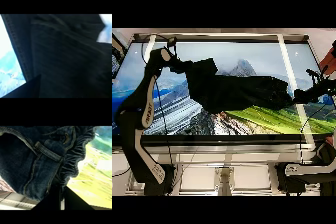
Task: Fold the clothes and pants, and hang the long-sleeved shirts on hangers.
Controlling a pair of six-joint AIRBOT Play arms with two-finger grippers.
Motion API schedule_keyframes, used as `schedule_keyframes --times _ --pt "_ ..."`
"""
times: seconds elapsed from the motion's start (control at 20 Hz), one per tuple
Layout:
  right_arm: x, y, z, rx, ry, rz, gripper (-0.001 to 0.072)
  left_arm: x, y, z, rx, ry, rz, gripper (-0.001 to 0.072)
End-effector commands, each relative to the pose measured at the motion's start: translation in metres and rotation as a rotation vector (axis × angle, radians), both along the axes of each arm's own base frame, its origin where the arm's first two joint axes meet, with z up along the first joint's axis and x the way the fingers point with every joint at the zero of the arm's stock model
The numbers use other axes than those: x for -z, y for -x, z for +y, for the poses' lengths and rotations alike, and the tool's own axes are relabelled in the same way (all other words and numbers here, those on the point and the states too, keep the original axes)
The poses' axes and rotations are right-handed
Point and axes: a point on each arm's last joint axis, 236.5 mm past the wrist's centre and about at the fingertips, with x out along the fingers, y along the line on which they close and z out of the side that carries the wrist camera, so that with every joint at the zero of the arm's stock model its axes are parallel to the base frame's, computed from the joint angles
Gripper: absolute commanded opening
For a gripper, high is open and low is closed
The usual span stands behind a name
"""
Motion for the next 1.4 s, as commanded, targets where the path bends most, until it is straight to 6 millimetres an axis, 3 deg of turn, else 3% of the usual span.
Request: schedule_keyframes --times 0.0,0.2,0.25,0.3,0.35,0.45,0.55,0.7,0.85,0.95,1.05,1.15,1.35 --pt "-0.001 -0.002 0.007 0.004 -0.030 -0.010 0.0031 0.049 -0.011 0.006 -0.045 0.039 0.059 0.0443" --pt "-0.006 -0.009 0.019 0.014 -0.089 -0.037 0.0031 0.068 -0.025 -0.027 -0.075 0.210 0.045 0.0429" --pt "-0.009 -0.011 0.024 0.018 -0.110 -0.046 0.0031 0.071 -0.027 -0.038 -0.060 0.252 0.042 0.0313" --pt "-0.011 -0.013 0.028 0.021 -0.132 -0.057 0.0031 0.073 -0.027 -0.048 -0.031 0.284 0.037 0.0115" --pt "-0.015 -0.018 0.036 0.028 -0.168 -0.073 0.0031 0.072 -0.027 -0.055 -0.012 0.311 0.034 0.0021" --pt "-0.029 -0.032 0.053 0.047 -0.259 -0.131 0.0031 0.058 -0.030 -0.050 -0.025 0.337 0.017 0.0019" --pt "-0.047 -0.051 0.052 0.068 -0.270 -0.210 0.0030 0.012 -0.040 -0.011 -0.075 0.340 -0.064 0.0018" --pt "-0.096 -0.092 0.032 0.136 -0.206 -0.378 0.0029 -0.088 -0.040 0.090 -0.177 0.214 -0.250 0.0017" --pt "-0.169 -0.126 0.014 0.179 -0.146 -0.578 0.0028 -0.180 -0.005 0.195 -0.312 -0.003 -0.392 0.0017" --pt "-0.201 -0.131 0.009 0.186 -0.122 -0.641 0.0028 -0.213 0.025 0.237 -0.373 -0.075 -0.412 0.0018" --pt "-0.209 -0.122 0.006 0.166 -0.082 -0.623 0.0028 -0.218 0.057 0.269 -0.416 -0.133 -0.352 0.0018" --pt "-0.196 -0.103 -0.003 0.149 -0.028 -0.537 0.0029 -0.201 0.091 0.294 -0.425 -0.211 -0.223 0.0018" --pt "-0.167 -0.070 -0.010 0.095 0.039 -0.386 0.0029 -0.162 0.136 0.300 -0.334 -0.243 -0.014 0.0018"
